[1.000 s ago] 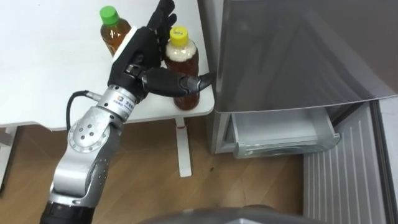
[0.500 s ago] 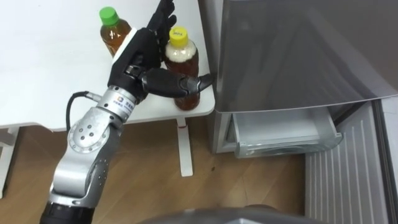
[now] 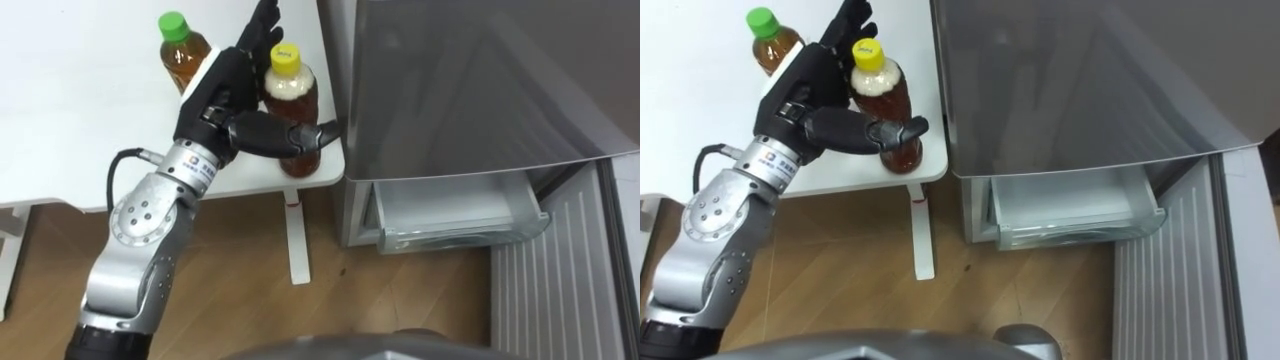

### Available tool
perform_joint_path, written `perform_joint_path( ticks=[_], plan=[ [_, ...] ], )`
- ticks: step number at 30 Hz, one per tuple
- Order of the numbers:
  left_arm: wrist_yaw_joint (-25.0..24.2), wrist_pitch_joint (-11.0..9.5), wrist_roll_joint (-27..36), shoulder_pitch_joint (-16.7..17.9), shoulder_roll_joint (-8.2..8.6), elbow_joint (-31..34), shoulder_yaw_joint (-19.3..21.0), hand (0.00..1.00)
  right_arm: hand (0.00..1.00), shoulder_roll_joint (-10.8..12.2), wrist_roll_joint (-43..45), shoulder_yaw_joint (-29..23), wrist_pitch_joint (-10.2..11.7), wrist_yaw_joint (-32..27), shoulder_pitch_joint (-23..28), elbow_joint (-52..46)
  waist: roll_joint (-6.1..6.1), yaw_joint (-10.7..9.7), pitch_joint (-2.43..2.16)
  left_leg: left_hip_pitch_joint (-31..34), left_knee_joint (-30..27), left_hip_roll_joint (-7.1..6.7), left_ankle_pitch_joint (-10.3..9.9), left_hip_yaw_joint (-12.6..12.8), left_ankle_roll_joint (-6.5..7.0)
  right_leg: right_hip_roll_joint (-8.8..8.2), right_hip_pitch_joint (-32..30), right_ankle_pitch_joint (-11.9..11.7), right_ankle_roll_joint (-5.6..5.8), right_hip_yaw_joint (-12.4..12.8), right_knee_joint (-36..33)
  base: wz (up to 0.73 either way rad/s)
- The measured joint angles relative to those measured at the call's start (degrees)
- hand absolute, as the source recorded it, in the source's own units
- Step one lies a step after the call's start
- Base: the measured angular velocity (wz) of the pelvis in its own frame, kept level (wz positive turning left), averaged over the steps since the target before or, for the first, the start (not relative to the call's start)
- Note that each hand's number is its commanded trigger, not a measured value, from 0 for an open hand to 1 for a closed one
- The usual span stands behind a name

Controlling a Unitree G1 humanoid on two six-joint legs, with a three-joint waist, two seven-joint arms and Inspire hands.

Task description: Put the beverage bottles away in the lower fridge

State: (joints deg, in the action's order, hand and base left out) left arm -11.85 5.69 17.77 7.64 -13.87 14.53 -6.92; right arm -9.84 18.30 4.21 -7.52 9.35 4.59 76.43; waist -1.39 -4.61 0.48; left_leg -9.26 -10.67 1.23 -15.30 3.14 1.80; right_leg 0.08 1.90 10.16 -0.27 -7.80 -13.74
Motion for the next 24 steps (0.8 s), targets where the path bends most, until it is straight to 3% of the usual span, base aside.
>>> perform_joint_path(
  ticks=[15, 16, 17, 18, 19, 24],
  plan=[
    [0.3, 1.6, 0.1, 0.0, 0.00, -1.0, -0.1, 0.00, 0.00, 0.0, 0.1, 0.0, -1.4, 0.1, 0.0, -0.1, 0.16, -1.4, 0.07, 0.0, 0.0, 0.02, 0.0, 0.0, 0.00, 0.04, 0.0, 0.0, 0.00, 0.7, 0.1, 0.00],
    [0.4, 1.8, 0.1, -0.1, 0.03, -1.0, -0.1, 0.04, 0.00, 0.0, 0.0, 0.0, -1.4, 0.1, 0.0, -0.1, 0.09, -1.4, 0.02, 0.0, 0.0, -0.02, 0.0, 0.0, 0.00, 0.07, 0.0, 0.0, 0.00, 0.8, 0.1, 0.00],
    [0.5, 2.1, 0.1, -0.3, 0.09, -1.0, -0.1, 0.58, 0.00, 0.0, 0.0, 0.1, -1.4, 0.1, 0.0, -0.2, 0.10, -1.4, 0.03, 0.0, 0.0, -0.04, 0.0, 0.0, 0.00, 0.08, 0.0, 0.0, 0.00, 0.8, 0.1, 0.00],
    [0.5, 2.3, 0.1, -0.4, 0.10, -1.0, -0.1, 0.66, 0.00, 0.0, 0.0, 0.1, -1.4, 0.1, 0.0, -0.2, 0.09, -1.4, 0.02, -0.1, 0.0, -0.05, 0.0, 0.0, 0.00, 0.10, 0.0, 0.0, 0.00, 0.9, 0.1, 0.00],
    [0.5, 2.6, 0.1, -0.6, 0.10, -1.0, -0.1, 0.98, 0.00, 0.0, 0.0, 0.1, -1.4, 0.1, 0.0, -0.3, 0.07, -1.4, 0.02, -0.1, 0.0, -0.05, 0.0, 0.0, 0.00, 0.13, 0.0, 0.0, 0.00, 1.0, 0.1, -0.04],
    [1.3, 2.8, 0.1, -0.6, 0.14, -1.0, -0.1, 1.00, 0.00, 0.0, 0.0, 0.1, -2.0, 0.0, 0.0, -0.4, -0.20, -1.4, -0.16, -0.1, 0.0, -0.06, 0.0, 0.0, 0.00, 0.16, 0.0, 0.0, 0.00, 1.2, 0.1, -0.01]
  ],
)
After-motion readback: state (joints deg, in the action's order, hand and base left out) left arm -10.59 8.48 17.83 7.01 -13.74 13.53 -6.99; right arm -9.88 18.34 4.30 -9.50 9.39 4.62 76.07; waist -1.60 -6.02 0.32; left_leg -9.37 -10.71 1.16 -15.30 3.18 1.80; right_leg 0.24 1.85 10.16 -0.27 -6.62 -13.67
